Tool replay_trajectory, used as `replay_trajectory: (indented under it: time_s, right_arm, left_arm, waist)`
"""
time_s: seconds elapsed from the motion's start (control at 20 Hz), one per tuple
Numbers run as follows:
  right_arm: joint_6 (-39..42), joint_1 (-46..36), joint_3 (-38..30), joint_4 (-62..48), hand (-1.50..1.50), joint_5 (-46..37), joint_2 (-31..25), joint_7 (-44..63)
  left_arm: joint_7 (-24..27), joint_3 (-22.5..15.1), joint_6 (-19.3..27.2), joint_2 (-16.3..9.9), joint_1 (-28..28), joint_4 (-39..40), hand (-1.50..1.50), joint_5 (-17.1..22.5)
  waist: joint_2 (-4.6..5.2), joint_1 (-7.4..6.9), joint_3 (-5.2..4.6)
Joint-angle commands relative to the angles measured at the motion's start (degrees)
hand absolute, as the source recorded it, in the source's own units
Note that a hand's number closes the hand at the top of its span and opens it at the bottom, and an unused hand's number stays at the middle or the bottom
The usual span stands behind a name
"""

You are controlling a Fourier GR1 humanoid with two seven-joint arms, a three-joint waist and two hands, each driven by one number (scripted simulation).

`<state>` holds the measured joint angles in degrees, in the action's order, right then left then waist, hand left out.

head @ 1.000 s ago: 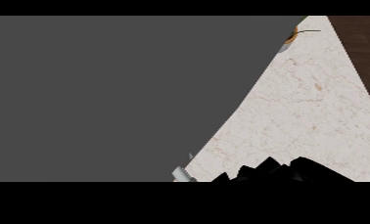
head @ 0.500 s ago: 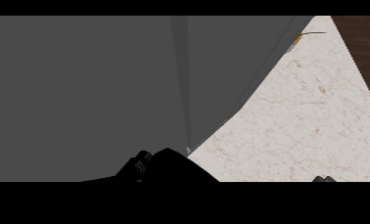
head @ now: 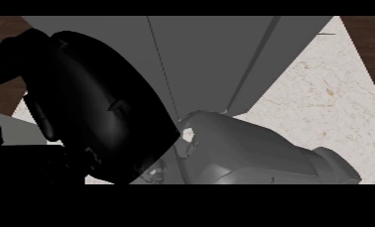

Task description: Pick up the wine, place it into the cabinet and close the cabinet

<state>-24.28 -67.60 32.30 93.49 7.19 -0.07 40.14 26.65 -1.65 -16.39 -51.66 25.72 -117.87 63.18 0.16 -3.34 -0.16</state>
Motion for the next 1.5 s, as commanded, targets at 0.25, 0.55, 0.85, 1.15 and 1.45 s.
replay_trajectory:
  time_s: [0.25,0.55,0.85,1.15,1.45]
  right_arm:
    - [0.6,-10.5,-6.7,-26.8,1.5,7.1,0.1,-12.1]
    - [2.6,-5.3,-8.3,-37.6,1.5,5.1,0.1,-22.8]
    - [4.4,-5.2,-9.2,-43.1,1.5,4.9,-3.5,-27.4]
    - [6.0,-1.2,-8.8,-43.7,1.5,3.8,-6.7,-31.6]
    - [6.2,-0.2,-8.9,-44.1,1.5,3.2,-7.2,-33.4]
  left_arm:
    - [-2.0,4.3,-5.8,0.0,0.9,3.6,1.5,3.1]
    - [-4.6,9.9,-6.5,-2.3,0.6,4.6,1.5,7.3]
    - [-4.5,10.0,-5.2,-1.5,-0.7,3.9,1.5,7.2]
    - [-4.3,7.8,-2.0,0.2,-1.5,1.7,1.5,5.0]
    - [-5.4,9.4,-2.5,-1.1,-2.9,3.2,1.5,6.8]
  waist:
    - [0.43,0.26,0.02]
    - [0.4,0.99,0.13]
    - [1.08,0.27,0.1]
    - [1.63,1.0,0.16]
    - [1.7,1.52,0.06]
